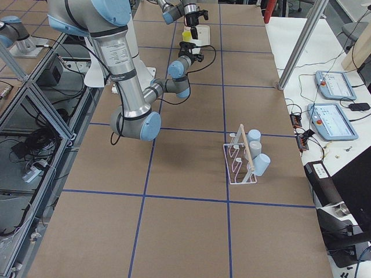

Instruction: Transfer IKEA cup to right arm and place on rack

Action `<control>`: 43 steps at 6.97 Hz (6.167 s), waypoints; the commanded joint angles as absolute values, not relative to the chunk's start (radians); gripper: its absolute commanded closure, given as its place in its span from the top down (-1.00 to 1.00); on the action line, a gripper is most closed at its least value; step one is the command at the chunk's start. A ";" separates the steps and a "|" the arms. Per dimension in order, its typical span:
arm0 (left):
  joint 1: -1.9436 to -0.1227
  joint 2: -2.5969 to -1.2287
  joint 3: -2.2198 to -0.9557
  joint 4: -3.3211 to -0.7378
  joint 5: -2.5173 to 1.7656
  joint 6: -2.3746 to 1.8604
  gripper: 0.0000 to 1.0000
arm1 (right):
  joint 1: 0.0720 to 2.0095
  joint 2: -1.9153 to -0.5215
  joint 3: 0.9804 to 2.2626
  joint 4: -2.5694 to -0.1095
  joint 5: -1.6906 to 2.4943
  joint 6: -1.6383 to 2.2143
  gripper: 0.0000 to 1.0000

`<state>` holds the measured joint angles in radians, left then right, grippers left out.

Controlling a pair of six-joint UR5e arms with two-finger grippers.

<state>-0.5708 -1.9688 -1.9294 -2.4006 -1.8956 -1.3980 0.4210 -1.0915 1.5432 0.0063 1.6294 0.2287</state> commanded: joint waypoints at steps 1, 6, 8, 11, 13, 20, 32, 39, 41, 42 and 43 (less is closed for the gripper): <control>-0.571 -1.970 -1.927 -2.401 -1.896 -1.397 -1.00 | 0.422 -1.092 1.543 0.006 1.629 0.229 0.40; -0.571 -1.976 -1.924 -2.402 -1.898 -1.390 -0.56 | 0.426 -1.094 1.545 0.006 1.629 0.229 -0.26; -0.572 -1.980 -1.930 -2.401 -1.896 -1.388 1.00 | 0.428 -1.095 1.546 0.006 1.629 0.229 -0.35; -0.641 -1.976 -1.937 -2.379 -1.905 -1.381 1.00 | 0.431 -1.109 1.546 0.006 1.631 0.229 -0.35; -0.757 -1.965 -1.951 -2.257 -2.024 -1.254 1.00 | 0.451 -1.196 1.612 0.000 1.638 0.229 -0.35; -0.916 -1.643 -2.114 -2.197 -2.098 -0.851 1.00 | 1.039 -1.401 1.773 -0.560 2.280 0.127 -0.70; -0.911 -1.637 -2.126 -2.200 -2.095 -0.874 1.00 | 1.188 -1.629 1.873 -0.931 1.499 -1.350 -1.00; -0.905 -1.640 -2.120 -2.201 -2.095 -0.902 1.00 | 0.965 -1.666 1.943 -1.045 1.240 -1.428 -1.00; -0.905 -1.640 -2.117 -2.203 -2.095 -0.902 1.00 | 0.939 -1.671 1.936 -1.046 1.204 -1.430 -1.00; -0.905 -1.640 -2.117 -2.203 -2.094 -0.902 1.00 | 0.922 -1.667 1.925 -1.046 1.172 -1.430 -1.00; -0.905 -1.640 -2.115 -2.203 -2.095 -0.902 1.00 | 0.920 -1.654 1.907 -1.046 1.166 -1.454 -1.00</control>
<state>-0.9051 -1.6398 -2.1169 -2.2028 -2.0947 -0.9020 0.9286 -1.6651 1.9249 -1.0459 1.1834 -1.4349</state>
